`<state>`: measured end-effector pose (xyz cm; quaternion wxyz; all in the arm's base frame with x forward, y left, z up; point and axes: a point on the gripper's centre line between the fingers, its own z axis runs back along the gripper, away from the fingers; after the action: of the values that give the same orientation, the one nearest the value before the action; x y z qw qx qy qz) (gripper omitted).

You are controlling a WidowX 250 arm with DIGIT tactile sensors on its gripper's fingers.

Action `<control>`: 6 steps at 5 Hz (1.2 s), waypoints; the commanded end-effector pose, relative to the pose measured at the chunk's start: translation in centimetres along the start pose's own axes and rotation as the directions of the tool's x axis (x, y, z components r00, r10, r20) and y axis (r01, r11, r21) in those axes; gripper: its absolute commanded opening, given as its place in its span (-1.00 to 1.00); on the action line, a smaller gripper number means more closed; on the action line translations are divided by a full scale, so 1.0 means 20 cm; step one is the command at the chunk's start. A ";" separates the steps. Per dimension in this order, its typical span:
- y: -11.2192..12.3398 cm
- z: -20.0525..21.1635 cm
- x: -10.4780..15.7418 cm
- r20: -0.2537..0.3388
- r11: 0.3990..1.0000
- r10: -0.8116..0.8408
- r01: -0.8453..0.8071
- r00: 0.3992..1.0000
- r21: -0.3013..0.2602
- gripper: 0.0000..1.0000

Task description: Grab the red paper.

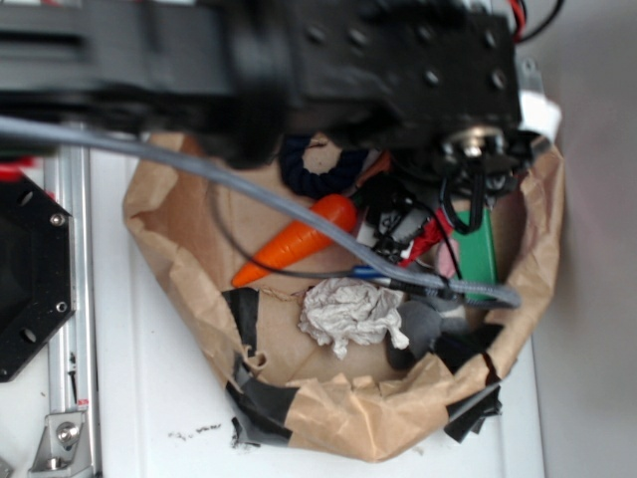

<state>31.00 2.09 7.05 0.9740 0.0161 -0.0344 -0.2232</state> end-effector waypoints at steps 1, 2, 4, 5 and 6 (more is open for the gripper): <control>-0.15 -0.07 0.09 0.096 0.971 -0.199 0.209 0.975 -0.115 1.00; -0.16 -0.08 0.07 0.083 0.973 -0.191 0.200 0.978 -0.112 1.00; -0.19 -0.11 0.02 0.018 0.985 -0.127 0.128 0.992 -0.115 -1.00; -0.18 -0.10 0.00 0.000 0.993 -0.090 0.090 0.996 -0.075 -1.00; -0.18 -0.03 -0.03 0.004 0.996 -0.067 0.067 0.998 -0.055 -1.00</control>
<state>28.25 0.40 4.37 0.9703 -0.0195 0.0046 -0.2411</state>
